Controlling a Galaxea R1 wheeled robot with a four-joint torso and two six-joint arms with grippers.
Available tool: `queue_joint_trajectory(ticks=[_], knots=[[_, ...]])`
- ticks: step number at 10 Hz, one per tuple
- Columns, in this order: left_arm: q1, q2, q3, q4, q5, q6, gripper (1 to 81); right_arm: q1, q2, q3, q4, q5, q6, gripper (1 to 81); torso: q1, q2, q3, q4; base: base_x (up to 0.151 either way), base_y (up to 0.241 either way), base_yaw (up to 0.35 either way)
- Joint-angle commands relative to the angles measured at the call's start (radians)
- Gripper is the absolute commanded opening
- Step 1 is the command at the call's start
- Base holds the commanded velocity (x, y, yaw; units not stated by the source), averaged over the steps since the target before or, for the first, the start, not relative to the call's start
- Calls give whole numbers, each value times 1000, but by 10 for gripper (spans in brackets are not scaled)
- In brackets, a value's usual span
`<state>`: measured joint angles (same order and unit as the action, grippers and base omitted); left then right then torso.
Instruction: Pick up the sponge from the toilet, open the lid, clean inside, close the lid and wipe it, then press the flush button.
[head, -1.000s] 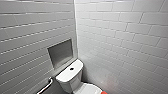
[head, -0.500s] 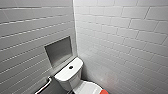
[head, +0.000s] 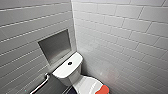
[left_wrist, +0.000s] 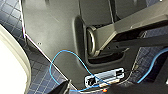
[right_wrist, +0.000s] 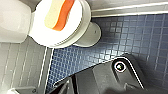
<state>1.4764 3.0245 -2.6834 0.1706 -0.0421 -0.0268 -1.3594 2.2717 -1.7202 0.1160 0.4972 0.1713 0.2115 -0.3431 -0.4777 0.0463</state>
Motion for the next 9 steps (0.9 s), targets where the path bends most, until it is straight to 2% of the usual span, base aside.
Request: queue_joint_trajectory(ticks=[1,2,4,8,9], knots=[[-4,-2,5,-7,67,2,811,110,-59,35,2,-31,24,811,61,-94,5,0,0,0,0],[-4,-2,5,-7,67,2,811,149,-55,25,2,-43,24,811,82,-126,-21,0,0,0,0],[-3,-1,5,-7,67,2,811,220,-32,-2,2,-114,27,811,116,-181,-35,0,0,0,0],[3,-1,5,-8,67,2,811,268,27,-79,14,-154,39,811,211,-331,-38,0,0,0,0],[5,-1,4,-7,67,1,811,260,39,-97,16,-152,39,811,233,-367,-84,0,0,0,0]])
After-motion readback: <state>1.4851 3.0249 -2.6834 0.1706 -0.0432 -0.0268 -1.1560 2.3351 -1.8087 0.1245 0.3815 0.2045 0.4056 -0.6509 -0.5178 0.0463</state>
